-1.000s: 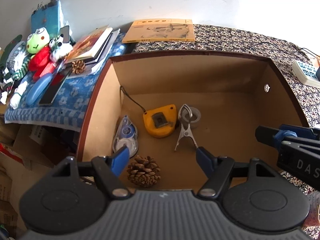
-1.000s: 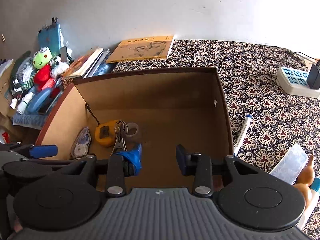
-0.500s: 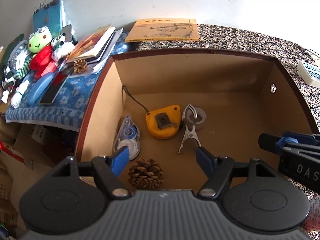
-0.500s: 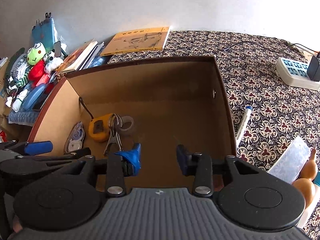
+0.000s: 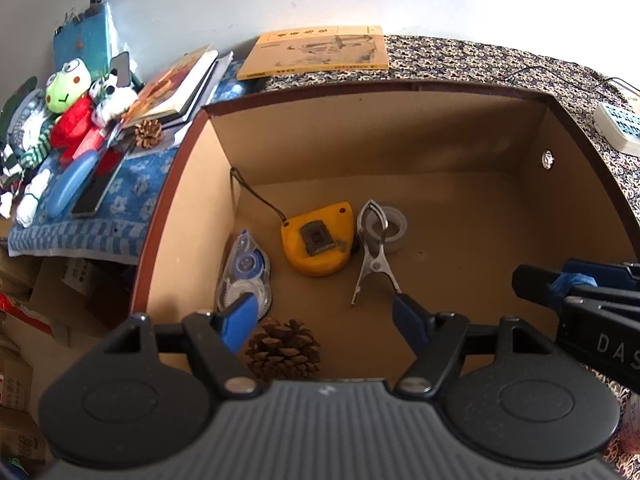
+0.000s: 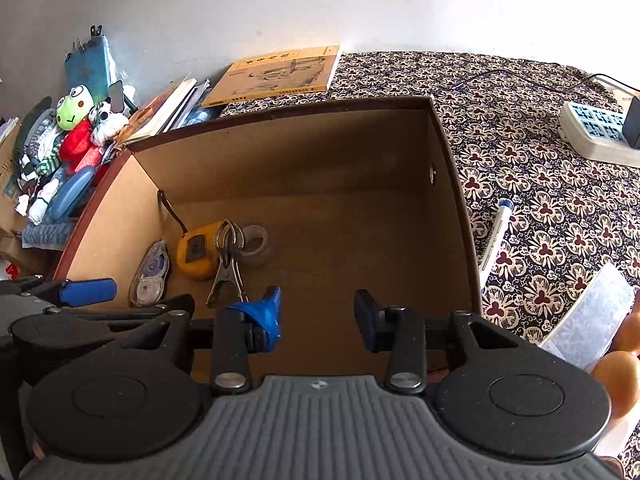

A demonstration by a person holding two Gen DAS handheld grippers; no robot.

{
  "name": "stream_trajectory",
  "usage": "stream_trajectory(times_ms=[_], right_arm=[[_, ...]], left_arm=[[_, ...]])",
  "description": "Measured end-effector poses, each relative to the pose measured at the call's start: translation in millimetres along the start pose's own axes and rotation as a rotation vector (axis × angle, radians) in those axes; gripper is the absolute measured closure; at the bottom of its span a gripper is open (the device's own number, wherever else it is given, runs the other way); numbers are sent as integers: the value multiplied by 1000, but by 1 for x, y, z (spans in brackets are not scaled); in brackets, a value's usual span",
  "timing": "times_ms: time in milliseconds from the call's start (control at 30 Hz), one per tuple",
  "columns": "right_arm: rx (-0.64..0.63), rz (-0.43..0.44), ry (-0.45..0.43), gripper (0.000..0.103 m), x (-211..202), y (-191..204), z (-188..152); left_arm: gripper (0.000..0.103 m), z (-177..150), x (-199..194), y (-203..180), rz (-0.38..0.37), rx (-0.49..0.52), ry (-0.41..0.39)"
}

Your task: Organize rigid objects

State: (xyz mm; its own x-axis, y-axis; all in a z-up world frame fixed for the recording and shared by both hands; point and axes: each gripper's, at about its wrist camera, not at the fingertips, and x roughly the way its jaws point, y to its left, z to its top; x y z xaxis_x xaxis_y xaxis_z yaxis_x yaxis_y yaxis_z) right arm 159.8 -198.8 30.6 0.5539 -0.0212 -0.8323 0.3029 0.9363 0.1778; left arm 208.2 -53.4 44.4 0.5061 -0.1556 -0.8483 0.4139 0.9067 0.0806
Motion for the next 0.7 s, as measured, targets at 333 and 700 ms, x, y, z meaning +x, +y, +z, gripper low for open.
stream_trajectory(times_ms=[333,700], right_arm=[[-11,0,-13,78,3,-1,-2],[-23,0,-35,77,7,-3,-6]], left_arm=[[28,0,8,1,9,4,-1],[28,-5,19,1,-5,3,17]])
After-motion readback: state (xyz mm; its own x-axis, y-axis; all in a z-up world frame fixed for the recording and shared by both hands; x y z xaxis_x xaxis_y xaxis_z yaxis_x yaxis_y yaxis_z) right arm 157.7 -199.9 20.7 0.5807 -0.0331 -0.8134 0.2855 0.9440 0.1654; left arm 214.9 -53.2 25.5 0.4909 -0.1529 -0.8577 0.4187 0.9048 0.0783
